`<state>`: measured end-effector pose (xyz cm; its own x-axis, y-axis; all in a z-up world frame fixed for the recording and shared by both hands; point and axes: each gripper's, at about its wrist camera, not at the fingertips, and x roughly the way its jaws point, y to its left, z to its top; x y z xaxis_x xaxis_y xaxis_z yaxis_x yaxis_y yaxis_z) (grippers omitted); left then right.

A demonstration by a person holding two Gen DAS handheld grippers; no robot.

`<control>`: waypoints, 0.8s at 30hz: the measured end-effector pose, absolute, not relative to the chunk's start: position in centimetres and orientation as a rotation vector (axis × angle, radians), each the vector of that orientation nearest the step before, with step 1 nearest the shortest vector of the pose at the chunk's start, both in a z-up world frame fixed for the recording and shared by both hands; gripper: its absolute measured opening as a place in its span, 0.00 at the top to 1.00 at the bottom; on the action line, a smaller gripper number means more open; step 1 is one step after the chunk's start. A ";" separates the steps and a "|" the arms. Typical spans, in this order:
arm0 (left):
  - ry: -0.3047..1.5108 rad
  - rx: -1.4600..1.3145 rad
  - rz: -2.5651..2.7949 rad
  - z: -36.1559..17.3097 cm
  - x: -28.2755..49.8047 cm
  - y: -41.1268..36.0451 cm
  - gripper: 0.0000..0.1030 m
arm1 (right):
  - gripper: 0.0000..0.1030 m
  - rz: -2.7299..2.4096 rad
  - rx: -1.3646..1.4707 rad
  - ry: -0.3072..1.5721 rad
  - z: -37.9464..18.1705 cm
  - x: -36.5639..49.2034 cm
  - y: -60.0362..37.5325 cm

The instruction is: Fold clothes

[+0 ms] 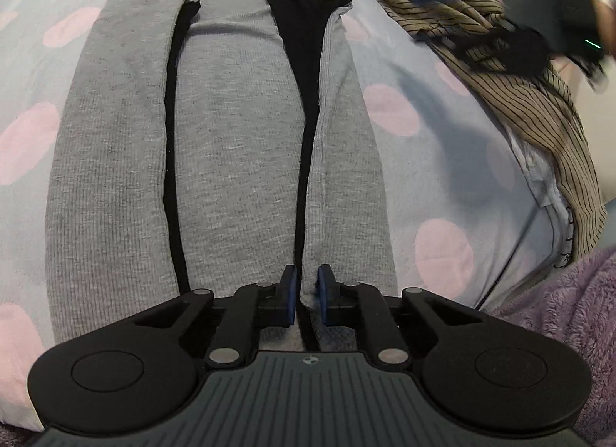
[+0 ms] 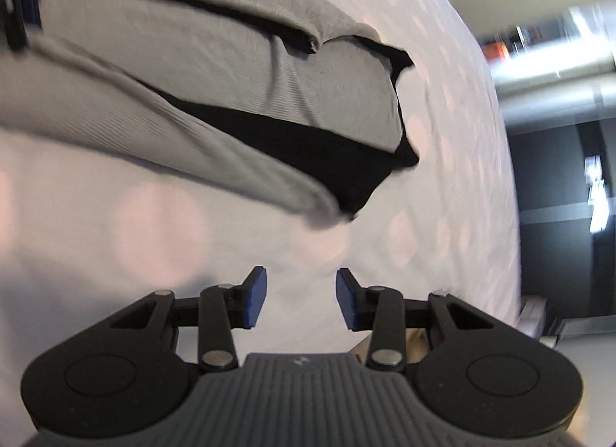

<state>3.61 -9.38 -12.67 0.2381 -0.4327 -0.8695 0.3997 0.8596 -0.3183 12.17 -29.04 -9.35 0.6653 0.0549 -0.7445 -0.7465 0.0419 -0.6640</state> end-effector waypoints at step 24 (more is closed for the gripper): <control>1.194 -0.118 -0.568 -10.8 2.8 -6.7 0.95 | 0.88 0.915 -1.752 0.525 -9.8 21.0 -21.1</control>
